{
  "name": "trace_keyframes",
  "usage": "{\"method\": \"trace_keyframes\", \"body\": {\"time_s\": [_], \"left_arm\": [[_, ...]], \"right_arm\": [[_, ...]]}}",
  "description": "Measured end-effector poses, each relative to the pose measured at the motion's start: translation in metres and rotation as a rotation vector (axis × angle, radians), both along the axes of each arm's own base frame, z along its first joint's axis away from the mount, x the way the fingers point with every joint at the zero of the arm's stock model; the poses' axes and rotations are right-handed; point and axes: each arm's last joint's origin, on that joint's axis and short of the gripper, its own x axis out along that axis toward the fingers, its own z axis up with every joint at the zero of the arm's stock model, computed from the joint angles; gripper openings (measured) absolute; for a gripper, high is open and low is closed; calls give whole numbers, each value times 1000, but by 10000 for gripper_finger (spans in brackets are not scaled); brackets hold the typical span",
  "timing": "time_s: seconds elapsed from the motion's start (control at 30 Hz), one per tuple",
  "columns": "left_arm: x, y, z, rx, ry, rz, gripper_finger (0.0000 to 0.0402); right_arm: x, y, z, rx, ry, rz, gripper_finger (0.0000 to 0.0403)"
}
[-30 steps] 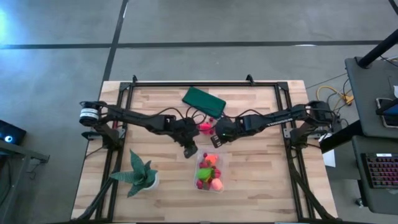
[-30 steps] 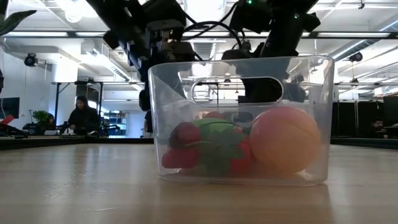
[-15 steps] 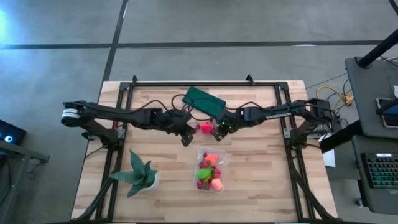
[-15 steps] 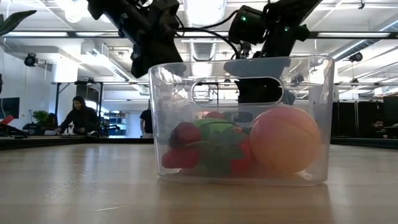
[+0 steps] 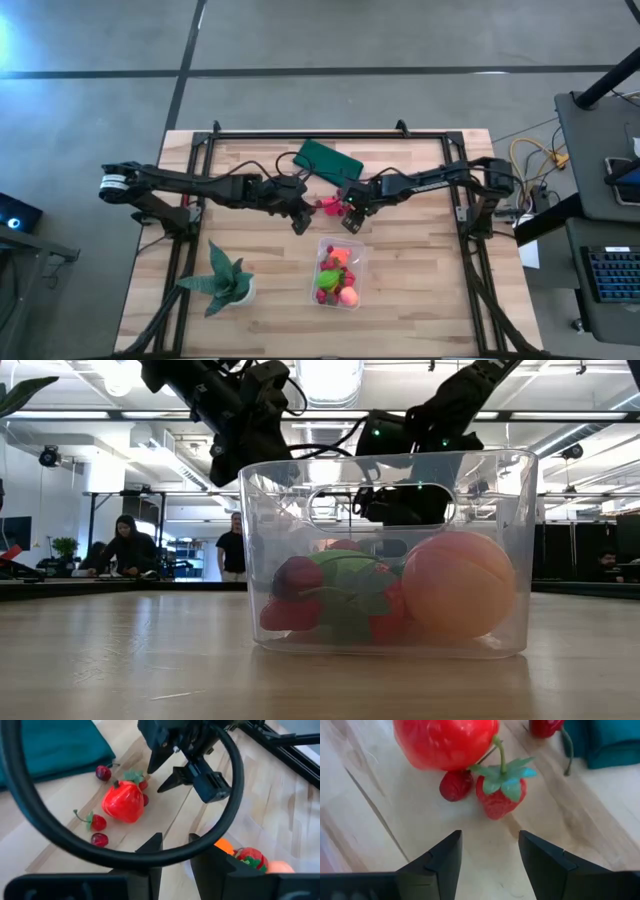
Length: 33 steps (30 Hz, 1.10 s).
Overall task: Pick and placing Produce into tupperware
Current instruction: Put the red strawberry into the transparent bin
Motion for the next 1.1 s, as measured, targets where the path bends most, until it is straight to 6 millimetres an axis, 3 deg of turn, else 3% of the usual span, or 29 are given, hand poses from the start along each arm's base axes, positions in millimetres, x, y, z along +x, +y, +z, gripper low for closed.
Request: {"method": "trace_keyframes", "body": {"time_s": [1.1], "left_arm": [[-3, 1, -11, -23, 0, 87, 80]], "right_arm": [[14, -15, -13, -59, -68, 75, 162]]}}
